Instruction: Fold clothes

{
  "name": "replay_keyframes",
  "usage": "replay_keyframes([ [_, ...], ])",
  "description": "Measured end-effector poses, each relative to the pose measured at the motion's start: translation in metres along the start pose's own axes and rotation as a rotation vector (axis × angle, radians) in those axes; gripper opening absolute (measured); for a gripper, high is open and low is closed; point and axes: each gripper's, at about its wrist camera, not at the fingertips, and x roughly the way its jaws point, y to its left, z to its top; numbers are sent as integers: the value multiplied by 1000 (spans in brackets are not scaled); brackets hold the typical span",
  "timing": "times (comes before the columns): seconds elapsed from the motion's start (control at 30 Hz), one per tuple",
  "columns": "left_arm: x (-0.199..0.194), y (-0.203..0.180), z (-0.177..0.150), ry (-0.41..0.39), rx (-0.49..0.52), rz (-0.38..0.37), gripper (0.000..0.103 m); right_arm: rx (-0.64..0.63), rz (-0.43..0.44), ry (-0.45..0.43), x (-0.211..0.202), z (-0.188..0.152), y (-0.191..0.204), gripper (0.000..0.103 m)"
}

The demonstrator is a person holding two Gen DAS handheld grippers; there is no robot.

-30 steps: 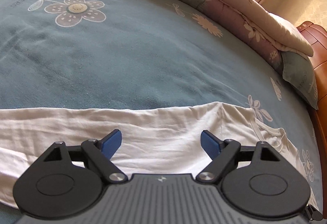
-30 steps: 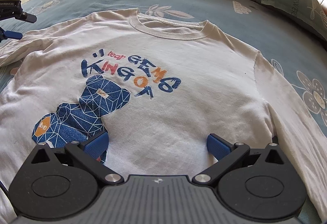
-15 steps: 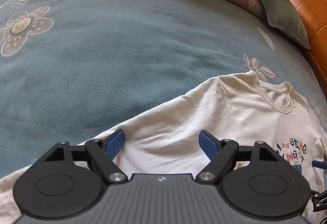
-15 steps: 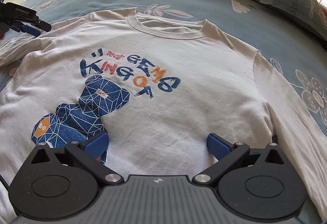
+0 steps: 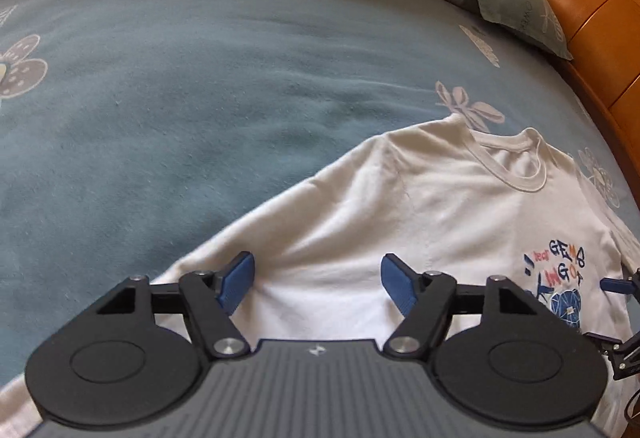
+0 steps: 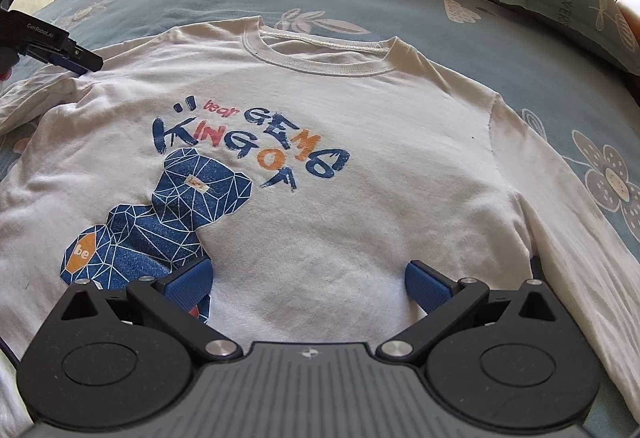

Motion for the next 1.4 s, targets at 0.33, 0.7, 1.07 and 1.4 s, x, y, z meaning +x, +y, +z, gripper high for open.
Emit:
replay_keyframes([
  [0.33, -50, -28, -14, -1, -89, -114, 72, 13, -10, -7, -1, -2, 0, 103],
  [0.7, -30, 16, -35, 98, -235, -33, 72, 14, -4, -15, -1, -3, -1, 103],
  [1.07, -38, -22, -30, 96, 77, 166, 73, 13, -4, -24, -1, -5, -1, 103],
  [1.4, -31, 0, -36, 145, 136, 440, 86, 5, 5, -27, -1, -4, -3, 103],
])
